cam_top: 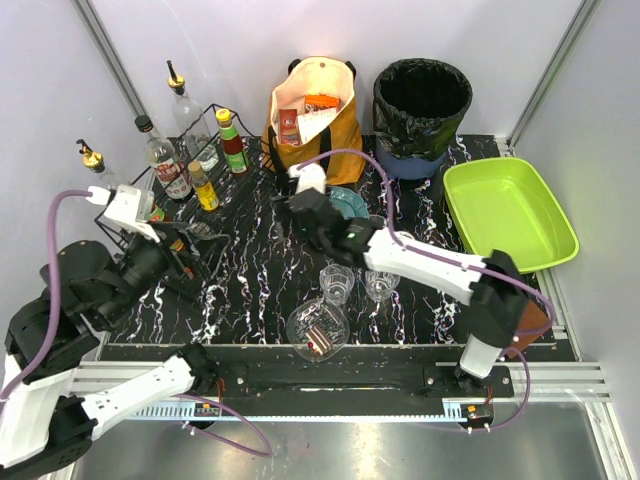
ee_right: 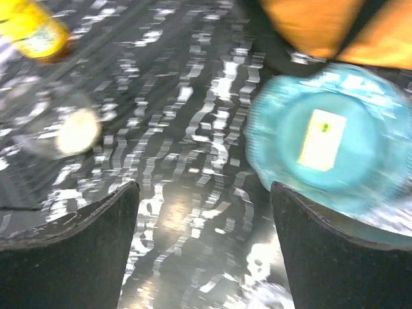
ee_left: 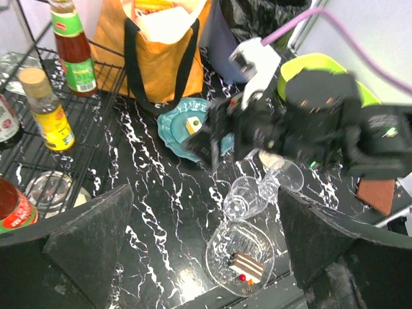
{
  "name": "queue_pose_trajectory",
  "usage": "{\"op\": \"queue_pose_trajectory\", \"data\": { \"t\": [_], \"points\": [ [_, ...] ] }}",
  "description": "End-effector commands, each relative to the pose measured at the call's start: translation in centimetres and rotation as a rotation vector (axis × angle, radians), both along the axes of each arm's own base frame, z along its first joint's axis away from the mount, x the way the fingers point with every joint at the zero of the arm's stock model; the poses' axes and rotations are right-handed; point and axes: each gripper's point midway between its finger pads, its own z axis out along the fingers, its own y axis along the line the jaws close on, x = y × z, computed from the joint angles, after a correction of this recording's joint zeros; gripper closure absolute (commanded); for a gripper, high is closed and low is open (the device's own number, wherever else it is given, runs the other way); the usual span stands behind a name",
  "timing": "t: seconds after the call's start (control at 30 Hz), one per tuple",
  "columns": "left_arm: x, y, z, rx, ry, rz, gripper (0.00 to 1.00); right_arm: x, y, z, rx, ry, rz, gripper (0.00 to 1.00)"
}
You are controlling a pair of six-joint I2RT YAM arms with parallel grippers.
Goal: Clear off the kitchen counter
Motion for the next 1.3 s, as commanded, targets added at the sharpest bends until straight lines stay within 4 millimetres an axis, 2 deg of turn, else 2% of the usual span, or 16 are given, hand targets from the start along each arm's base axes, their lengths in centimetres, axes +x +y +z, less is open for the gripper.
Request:
{"op": "queue_pose_trajectory", "data": {
  "t": [0.0, 0.13, 0.23, 0.3, 0.4, 0.53, 0.6, 0.7, 0.8, 0.9, 1.03, 1.1, 1.27],
  "points": [
    [0.7, -2.8, -0.3, -0.005, 0.010, -0.083, 0.01, -0.3, -10.9, -1.1, -0.170, 0.101, -0.287, 0.10],
    [0.9, -4.3, -2.4, 0.017, 0.067, -0.129, 0.01, -1.0, -19.1, -1.8, -0.209, 0.207, -0.417, 0.06],
    [0.8, -5.5, -5.1, 0.048, 0.141, -0.170, 0.01, -1.5, -24.3, -2.4, -0.224, 0.268, -0.524, 0.04],
    [0.7, -6.1, -7.8, 0.074, 0.221, -0.179, 0.01, -2.0, -26.6, -2.9, -0.233, 0.305, -0.582, 0.02],
    [0.4, -7.4, -12.5, 0.114, 0.357, -0.212, 0.01, -2.5, -28.4, -4.2, -0.264, 0.372, -0.649, 0.00],
    [-0.2, -8.2, -19.4, 0.179, 0.548, -0.203, 0.01, -2.1, -29.7, -5.9, -0.303, 0.439, -0.750, 0.00],
    [-0.6, -8.5, -21.4, 0.173, 0.607, -0.196, 0.01, -1.4, -29.2, -6.5, -0.300, 0.455, -0.755, 0.00],
    [-0.5, -7.6, -24.7, 0.195, 0.684, -0.107, 0.01, -0.5, -29.0, -7.2, -0.286, 0.473, -0.775, 0.00],
    [-0.4, -7.0, -27.5, 0.193, 0.760, -0.010, 0.01, 0.2, -30.2, -8.2, -0.270, 0.483, -0.846, 0.00],
    [-0.2, -7.0, -29.8, 0.196, 0.804, 0.041, 0.07, 0.8, -31.0, -9.5, -0.236, 0.505, -0.889, 0.00],
    [0.0, -7.3, -31.6, 0.196, 0.837, 0.071, 0.18, 1.8, -30.6, -10.5, -0.189, 0.508, -0.891, 0.00],
    [-0.1, -7.3, -32.6, 0.207, 0.859, 0.076, 0.29, 2.2, -30.5, -10.9, -0.176, 0.522, -0.891, 0.00],
    [-0.9, -6.2, -35.4, 0.260, 0.930, 0.134, 0.44, 2.2, -30.2, -12.0, -0.178, 0.563, -0.867, 0.01]
  ]
}}
